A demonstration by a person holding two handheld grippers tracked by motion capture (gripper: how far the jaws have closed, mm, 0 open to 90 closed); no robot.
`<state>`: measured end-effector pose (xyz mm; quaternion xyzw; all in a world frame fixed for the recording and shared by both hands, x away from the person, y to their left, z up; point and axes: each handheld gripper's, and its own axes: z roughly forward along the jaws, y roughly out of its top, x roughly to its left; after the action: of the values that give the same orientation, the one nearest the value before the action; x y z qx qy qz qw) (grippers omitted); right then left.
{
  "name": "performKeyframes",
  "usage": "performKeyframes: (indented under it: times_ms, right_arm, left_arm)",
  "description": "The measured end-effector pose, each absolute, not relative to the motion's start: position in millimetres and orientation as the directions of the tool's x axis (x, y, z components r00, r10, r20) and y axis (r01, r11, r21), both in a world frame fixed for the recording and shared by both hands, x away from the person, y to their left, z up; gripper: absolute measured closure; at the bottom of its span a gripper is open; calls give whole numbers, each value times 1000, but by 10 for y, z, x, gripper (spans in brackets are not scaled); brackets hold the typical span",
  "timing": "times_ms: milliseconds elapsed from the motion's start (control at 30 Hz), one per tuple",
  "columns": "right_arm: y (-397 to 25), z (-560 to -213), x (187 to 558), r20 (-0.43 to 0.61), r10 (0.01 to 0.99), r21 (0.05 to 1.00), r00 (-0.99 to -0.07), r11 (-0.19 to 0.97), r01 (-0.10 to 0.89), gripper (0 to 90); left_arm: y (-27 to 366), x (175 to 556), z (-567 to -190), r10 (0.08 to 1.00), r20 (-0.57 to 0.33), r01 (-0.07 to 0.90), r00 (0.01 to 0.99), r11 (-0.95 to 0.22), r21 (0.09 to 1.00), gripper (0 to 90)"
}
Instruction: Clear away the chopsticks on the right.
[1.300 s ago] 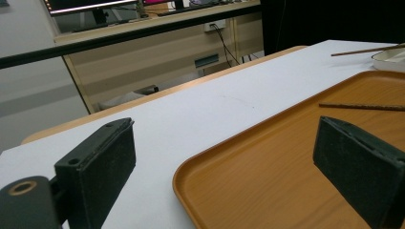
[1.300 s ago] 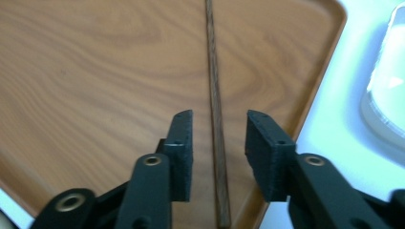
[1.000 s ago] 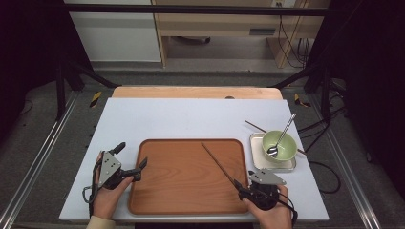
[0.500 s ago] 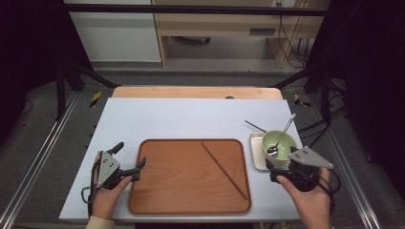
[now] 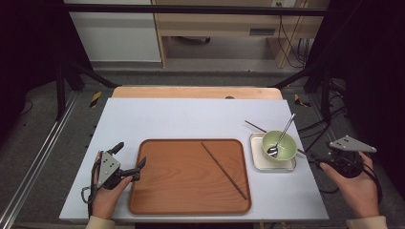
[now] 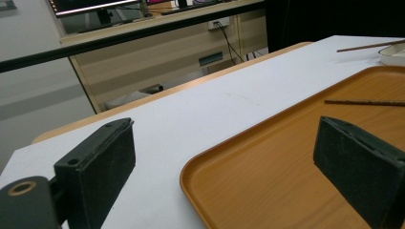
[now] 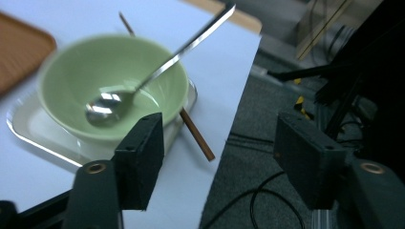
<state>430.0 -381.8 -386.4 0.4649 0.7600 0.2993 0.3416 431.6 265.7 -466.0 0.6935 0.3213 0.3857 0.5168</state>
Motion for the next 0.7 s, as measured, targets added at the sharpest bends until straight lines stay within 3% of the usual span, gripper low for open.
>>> performKeyframes:
  times_ms: [267, 700]
  right_arm:
    - [-3953, -4289, 4659, -195, 857, 691, -478, 466, 553, 484]
    - [-3946, -4509, 4957, -184, 818, 640, -546, 521, 565, 543]
  left_arm:
    - [2652, 4328, -4678, 843, 206, 56, 496, -268, 962, 66]
    - [2658, 4332, -4682, 841, 206, 57, 500, -269, 961, 66]
